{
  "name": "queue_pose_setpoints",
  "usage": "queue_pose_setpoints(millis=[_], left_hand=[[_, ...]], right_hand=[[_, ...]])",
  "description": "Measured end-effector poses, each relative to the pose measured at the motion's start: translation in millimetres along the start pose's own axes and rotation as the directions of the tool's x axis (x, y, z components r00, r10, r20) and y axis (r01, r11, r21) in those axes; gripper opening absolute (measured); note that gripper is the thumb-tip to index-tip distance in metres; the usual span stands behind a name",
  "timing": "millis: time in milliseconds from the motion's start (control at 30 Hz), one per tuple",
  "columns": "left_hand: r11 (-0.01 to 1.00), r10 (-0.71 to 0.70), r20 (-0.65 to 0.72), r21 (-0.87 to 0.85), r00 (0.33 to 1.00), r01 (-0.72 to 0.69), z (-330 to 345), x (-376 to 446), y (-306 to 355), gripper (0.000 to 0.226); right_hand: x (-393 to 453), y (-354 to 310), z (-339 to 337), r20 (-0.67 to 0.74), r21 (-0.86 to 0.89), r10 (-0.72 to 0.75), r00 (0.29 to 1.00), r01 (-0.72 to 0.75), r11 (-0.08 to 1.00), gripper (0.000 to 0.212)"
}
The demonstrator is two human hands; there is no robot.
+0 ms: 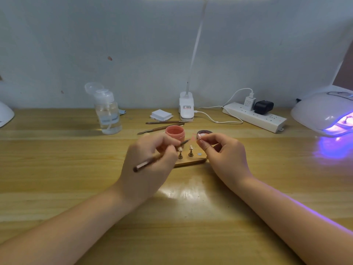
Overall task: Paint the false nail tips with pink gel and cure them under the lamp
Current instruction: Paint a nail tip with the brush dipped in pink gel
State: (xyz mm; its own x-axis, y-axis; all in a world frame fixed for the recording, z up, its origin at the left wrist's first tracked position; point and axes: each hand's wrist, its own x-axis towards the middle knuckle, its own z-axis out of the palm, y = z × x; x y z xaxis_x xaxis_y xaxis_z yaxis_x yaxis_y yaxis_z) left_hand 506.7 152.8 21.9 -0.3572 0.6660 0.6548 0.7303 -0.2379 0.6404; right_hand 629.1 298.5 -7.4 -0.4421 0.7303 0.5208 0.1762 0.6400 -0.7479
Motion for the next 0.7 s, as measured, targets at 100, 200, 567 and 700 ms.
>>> queue_pose_setpoints(millis=[100,200,567,700], left_hand=[[0.961,-0.247,-0.075,-0.15,0.966,0.234,-10,30,4,0.012],[0.916,-0.401,-0.062,-0.049,0.914,0.399,-19,66,-4,0.014],[0.78,-0.58,0.182,0.403,0.794,0.478,5,122,-24,0.01],[0.764,-0.621,0.163,0.343,0.767,0.546,5,124,-24,0.012]], right_hand=[[0,0,1,0.01,0.002,-0.001,1.0,0.001,1.0,0.007],[1,1,1,0.005,-0.004,-0.002,1.0,0.002,1.0,0.007],[0,3,3,-0.001,0.0,-0.024,1.0,0.024,1.0,0.009],[1,4,3,0.001,-0.002,-0.03,1.0,0.03,1.0,0.01]])
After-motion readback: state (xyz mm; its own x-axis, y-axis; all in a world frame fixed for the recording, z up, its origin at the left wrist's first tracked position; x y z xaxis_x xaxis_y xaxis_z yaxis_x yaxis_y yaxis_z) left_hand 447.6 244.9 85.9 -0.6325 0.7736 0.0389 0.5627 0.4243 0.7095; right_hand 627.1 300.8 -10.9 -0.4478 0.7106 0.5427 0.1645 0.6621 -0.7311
